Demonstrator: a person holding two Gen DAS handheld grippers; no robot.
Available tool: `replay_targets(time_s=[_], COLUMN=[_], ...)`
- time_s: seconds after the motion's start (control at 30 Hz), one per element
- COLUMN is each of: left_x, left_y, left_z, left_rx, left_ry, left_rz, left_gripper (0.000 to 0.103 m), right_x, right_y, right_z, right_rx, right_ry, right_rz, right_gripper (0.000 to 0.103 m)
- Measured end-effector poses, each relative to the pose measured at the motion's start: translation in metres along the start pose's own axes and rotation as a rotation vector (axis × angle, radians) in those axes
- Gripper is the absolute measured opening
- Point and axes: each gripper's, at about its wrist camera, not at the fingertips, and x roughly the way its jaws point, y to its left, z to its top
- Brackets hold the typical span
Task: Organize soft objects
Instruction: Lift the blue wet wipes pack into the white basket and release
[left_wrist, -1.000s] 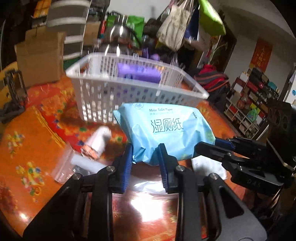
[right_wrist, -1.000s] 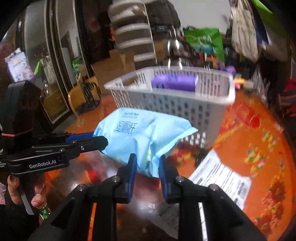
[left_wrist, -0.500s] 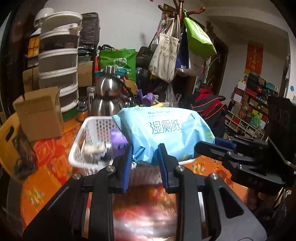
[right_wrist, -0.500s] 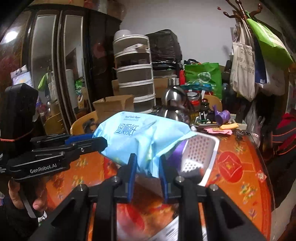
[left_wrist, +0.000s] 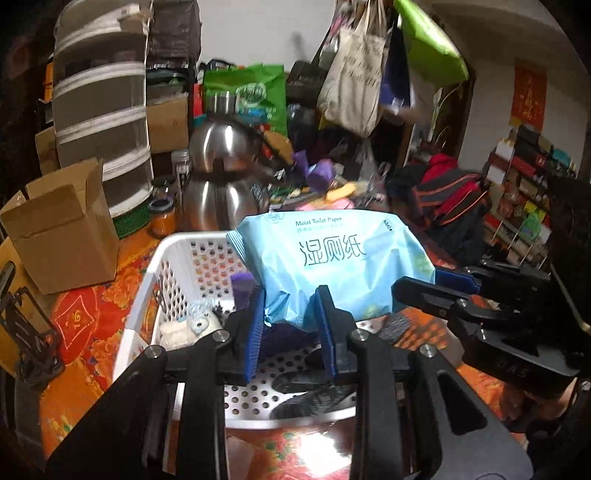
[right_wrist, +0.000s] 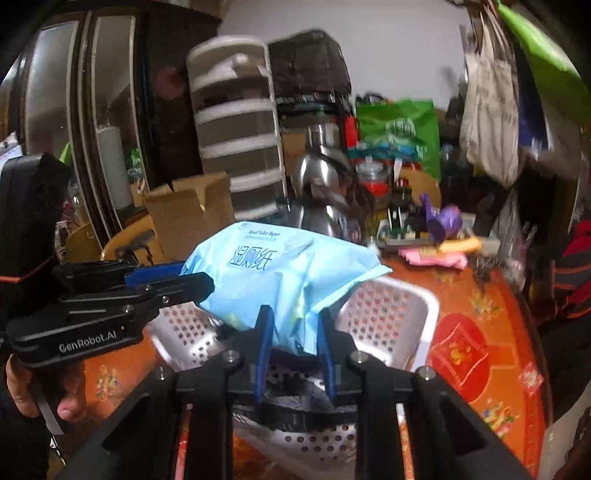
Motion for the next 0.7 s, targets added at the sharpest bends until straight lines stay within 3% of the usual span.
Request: replay_targets(time_s=[0.17, 0.3, 0.33, 0.4, 0.43, 0.47, 0.7], left_x=[0.036, 0.048, 0.048, 0.046, 0.043, 0.039, 0.001], left_y=[0.015, 0.026, 0.027, 0.027, 0.028, 0.03, 0.037], left_z=[-0.015, -0.023, -0.025, -0.029, -0.03, -0.032, -0.054], left_rx=[-0.036, -0.073, -0.078, -0.06, -0.057, -0.062, -0.116], left_ry=[0.059, 0.061, 0.059, 0.053, 0.046, 0.033, 0.015], left_rz=[-0.002, 0.02, 0.022, 0.046, 0.068, 0.093, 0.081], left_gripper=[0.026, 0.037, 0.039, 0.06, 0.065, 0.072, 0.075], right_x=[0.031, 0.045, 0.044, 0.043, 0.041, 0.038, -0.006], right_y=[-0.005, -0.004, -0.002, -0.004, -0.007, -0.009, -0.022], right_z=[-0.014, -0.021, -0.021, -0.024, -0.026, -0.028, -0.045], right_rx=[0.003, 0.005, -0.004, 0.001, 0.008, 0.015, 0.094], right_ry=[0.063, 0.103, 0.097, 0.098, 0.094, 0.091, 0.02], right_rz=[0.001, -0.023, -0.039, -0.089, -0.108, -0.117, -0.112], right_gripper=[0.022, 0.024, 0.029, 0.046, 0.06, 0.068, 0.069])
